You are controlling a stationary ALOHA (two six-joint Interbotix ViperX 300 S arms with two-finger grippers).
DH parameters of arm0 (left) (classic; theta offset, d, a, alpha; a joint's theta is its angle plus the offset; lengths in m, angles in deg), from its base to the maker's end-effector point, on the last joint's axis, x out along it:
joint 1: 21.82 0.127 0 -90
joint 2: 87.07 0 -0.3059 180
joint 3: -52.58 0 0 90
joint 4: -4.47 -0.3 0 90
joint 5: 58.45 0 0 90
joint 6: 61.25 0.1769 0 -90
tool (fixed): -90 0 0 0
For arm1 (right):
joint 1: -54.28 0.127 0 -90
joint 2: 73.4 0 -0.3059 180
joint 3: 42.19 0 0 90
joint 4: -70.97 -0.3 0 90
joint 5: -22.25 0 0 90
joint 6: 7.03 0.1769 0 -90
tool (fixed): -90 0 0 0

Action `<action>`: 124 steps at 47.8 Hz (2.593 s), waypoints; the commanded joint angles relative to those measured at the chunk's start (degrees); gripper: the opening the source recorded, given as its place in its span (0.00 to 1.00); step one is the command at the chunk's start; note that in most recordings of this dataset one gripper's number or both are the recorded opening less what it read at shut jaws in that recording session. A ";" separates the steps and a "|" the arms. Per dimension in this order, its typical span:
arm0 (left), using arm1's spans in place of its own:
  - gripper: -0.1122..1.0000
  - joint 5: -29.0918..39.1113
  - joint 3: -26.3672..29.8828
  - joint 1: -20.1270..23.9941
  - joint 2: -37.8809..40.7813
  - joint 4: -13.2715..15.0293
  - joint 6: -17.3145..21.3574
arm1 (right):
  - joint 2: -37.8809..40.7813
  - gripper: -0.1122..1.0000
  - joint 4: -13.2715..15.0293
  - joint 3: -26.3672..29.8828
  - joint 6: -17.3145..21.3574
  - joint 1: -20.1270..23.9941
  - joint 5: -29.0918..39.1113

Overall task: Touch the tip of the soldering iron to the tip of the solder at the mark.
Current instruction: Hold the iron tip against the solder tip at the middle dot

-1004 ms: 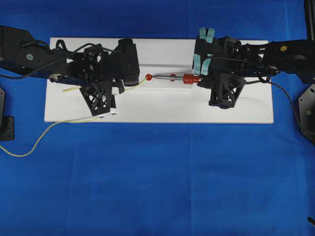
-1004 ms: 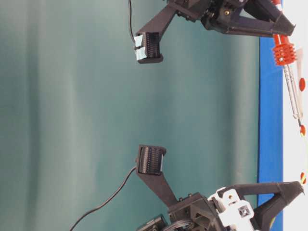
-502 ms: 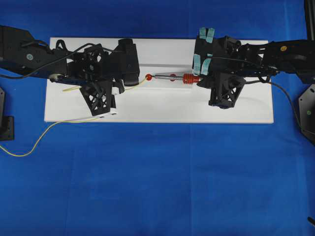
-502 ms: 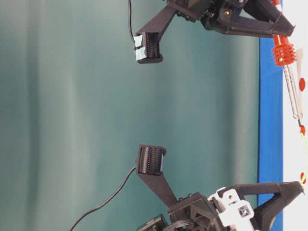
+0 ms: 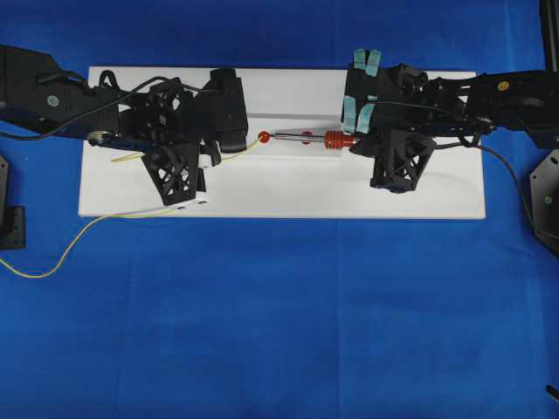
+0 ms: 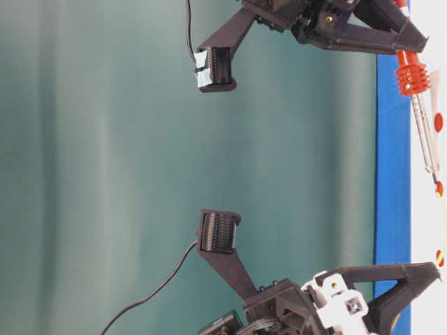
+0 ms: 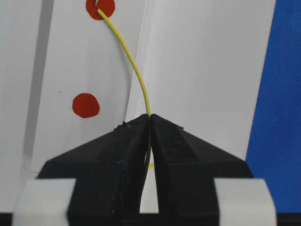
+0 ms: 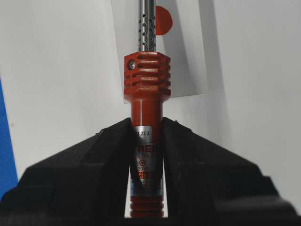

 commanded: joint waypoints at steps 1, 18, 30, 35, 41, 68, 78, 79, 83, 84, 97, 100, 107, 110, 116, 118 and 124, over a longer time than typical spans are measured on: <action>0.12 -0.26 1.14 0.09 -0.53 -0.09 0.09 | -0.44 0.16 0.09 0.62 0.00 0.09 -0.44; 0.12 -0.35 1.14 0.09 -0.53 -0.09 0.09 | -0.44 0.16 0.09 0.62 0.00 0.09 -0.44; 0.12 -0.35 1.14 0.09 -0.53 -0.09 0.00 | -0.44 0.16 0.09 0.62 -0.09 0.09 -0.53; 0.12 -0.35 1.05 0.09 -0.53 -0.09 0.00 | -0.44 0.16 0.00 0.62 -0.09 0.09 -0.44; 0.12 -0.35 1.05 0.09 -0.53 -0.09 0.00 | -0.44 0.16 0.09 0.62 -0.09 0.09 -0.44; 0.12 -0.35 1.05 0.09 -0.53 -0.09 -0.09 | -0.53 0.16 0.09 0.70 -0.26 0.09 -0.44; 0.12 -0.35 1.05 0.00 -0.53 -0.09 -0.09 | -0.53 0.16 0.09 0.70 -0.26 0.09 -0.44; 0.12 -0.35 1.05 0.00 -0.53 -0.09 -0.09 | -0.44 0.16 0.09 0.70 -0.26 0.09 -0.44; 0.12 -0.26 1.05 0.00 -0.53 -0.09 -0.09 | -0.53 0.16 0.09 0.70 -0.26 0.09 -0.44; 0.12 -0.35 1.05 0.00 -0.53 -0.09 -0.09 | -0.53 0.16 0.09 0.79 -0.26 0.09 -0.44; 0.12 -0.26 1.05 -0.09 -0.70 -0.09 0.00 | -0.53 0.16 0.09 0.88 -0.26 0.09 -0.44; 0.12 -0.18 0.97 -0.09 -1.14 -0.09 0.09 | -0.44 0.16 0.09 0.88 -0.26 0.09 -0.44; 0.12 0.62 0.00 -0.44 -4.92 -0.09 0.00 | -0.44 0.16 0.09 0.97 -0.35 0.09 -0.44; 0.12 0.53 -0.79 -0.53 -7.12 -0.09 0.00 | -0.44 0.16 0.09 0.97 -0.44 0.09 -0.44; 0.12 0.44 -2.72 -0.62 -11.16 -0.09 -0.09 | -0.44 0.16 0.09 0.97 -0.44 0.09 -0.53; 0.12 0.26 -3.34 -0.62 -12.04 -0.09 -0.09 | -0.53 0.16 0.09 0.97 -0.53 0.09 -0.44; 0.12 -0.70 -4.66 -0.62 -13.36 -0.09 -0.26 | -0.53 0.16 0.09 0.97 -0.53 0.09 -0.44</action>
